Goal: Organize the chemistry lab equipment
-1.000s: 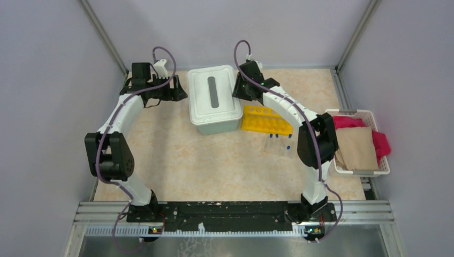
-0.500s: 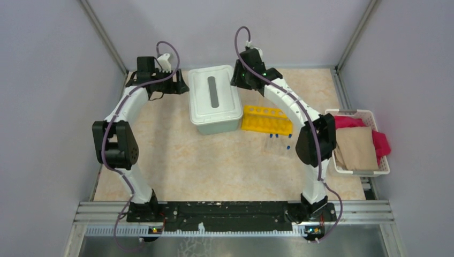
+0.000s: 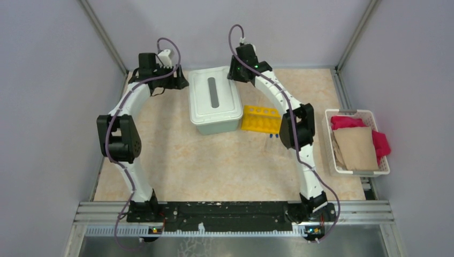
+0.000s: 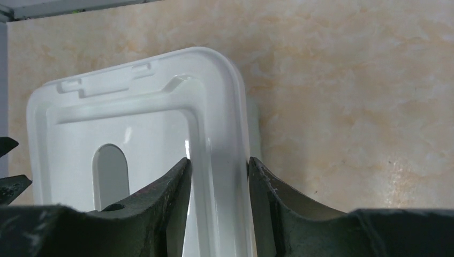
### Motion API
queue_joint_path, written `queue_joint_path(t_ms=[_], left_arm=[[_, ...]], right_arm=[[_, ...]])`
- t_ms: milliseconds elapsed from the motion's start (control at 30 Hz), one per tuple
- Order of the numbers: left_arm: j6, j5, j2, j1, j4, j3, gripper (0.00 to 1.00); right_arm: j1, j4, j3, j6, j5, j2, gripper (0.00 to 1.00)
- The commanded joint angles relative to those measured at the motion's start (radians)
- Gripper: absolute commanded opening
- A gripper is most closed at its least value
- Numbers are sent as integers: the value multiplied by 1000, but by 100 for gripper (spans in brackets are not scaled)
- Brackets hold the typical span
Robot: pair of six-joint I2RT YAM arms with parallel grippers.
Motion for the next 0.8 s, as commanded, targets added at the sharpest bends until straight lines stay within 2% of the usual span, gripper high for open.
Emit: queue_joint_path(t_ms=[0, 400, 467, 533, 567, 767], left_arm=[[18, -3, 37, -5, 56, 36, 77], [31, -25, 94, -5, 64, 52, 78], [34, -41, 77, -2, 46, 53, 83], [37, -64, 42, 1, 33, 53, 96], [37, -71, 18, 3, 25, 52, 99], [32, -55, -153, 26, -41, 46, 99]], right_arm=[[-17, -1, 43, -16, -27, 35, 41], [-32, 43, -42, -17, -32, 16, 39], [-32, 65, -45, -27, -36, -12, 47], [-32, 78, -44, -38, -23, -49, 60], [-32, 84, -43, -44, -14, -79, 67], [-26, 114, -73, -80, 20, -247, 98]])
